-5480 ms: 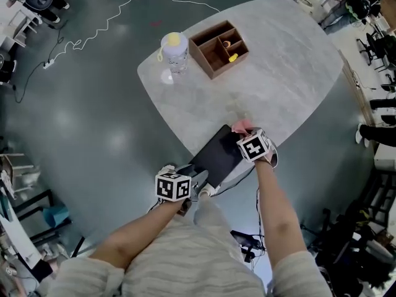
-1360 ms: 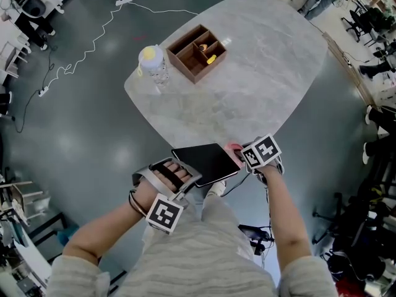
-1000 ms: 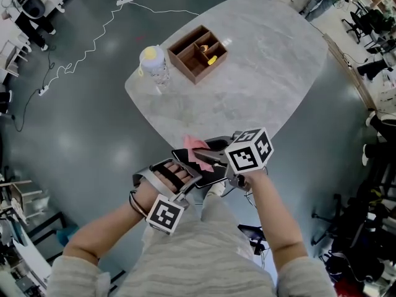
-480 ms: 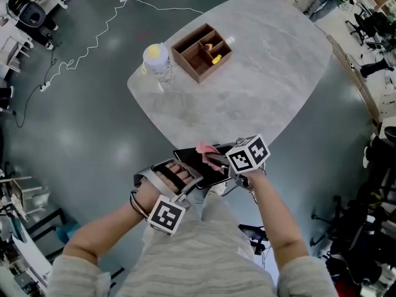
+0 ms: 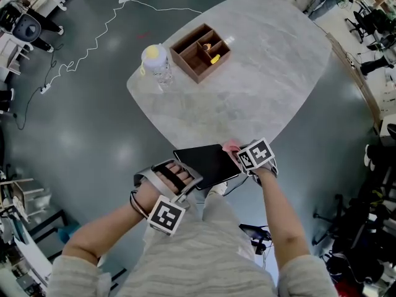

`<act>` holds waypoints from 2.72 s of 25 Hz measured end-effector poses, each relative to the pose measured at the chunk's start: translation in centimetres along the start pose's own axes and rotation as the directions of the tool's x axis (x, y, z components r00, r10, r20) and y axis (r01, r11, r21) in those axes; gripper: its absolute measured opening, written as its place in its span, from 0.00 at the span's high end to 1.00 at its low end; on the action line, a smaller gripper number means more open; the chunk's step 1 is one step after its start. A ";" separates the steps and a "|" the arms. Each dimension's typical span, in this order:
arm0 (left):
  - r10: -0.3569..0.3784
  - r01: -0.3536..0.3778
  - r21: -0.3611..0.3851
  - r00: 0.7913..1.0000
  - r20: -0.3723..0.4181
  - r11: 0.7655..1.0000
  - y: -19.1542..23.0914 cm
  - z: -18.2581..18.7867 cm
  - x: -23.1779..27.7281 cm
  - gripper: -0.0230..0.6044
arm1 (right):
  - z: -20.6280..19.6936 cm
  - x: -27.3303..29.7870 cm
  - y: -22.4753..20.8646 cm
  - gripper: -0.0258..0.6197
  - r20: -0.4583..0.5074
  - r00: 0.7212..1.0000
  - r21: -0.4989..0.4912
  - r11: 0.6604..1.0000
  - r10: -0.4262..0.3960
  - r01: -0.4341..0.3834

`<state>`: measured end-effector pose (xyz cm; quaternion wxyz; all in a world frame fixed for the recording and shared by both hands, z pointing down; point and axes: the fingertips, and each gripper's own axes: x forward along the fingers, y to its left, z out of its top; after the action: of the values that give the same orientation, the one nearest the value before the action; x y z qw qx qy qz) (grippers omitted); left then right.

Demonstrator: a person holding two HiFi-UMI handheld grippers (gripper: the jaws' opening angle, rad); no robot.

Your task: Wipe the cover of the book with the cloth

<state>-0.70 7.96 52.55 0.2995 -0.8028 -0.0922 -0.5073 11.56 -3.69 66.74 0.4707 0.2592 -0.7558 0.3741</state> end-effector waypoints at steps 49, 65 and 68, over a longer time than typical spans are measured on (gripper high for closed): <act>0.108 -0.050 -0.448 0.988 0.106 0.893 5.7 -2.1 -0.7 0.84 | 8.4 -14.4 2.5 0.89 0.606 0.795 0.107 0.988 0.021 -0.108; 0.362 0.098 -0.990 0.923 0.130 0.104 11.0 -9.4 -1.7 0.84 | 8.2 -18.3 9.7 0.89 0.848 0.529 0.102 0.987 -0.021 -0.124; 0.388 0.108 -0.993 0.914 0.117 0.046 11.3 -9.8 -1.7 0.84 | 8.4 -17.4 10.4 0.89 0.851 0.523 0.119 0.987 -0.047 -0.106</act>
<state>-3.83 -6.48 49.72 -0.3050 -0.8679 0.3080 -0.2427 6.78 -3.72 45.29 0.0137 0.4317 -0.8618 0.2659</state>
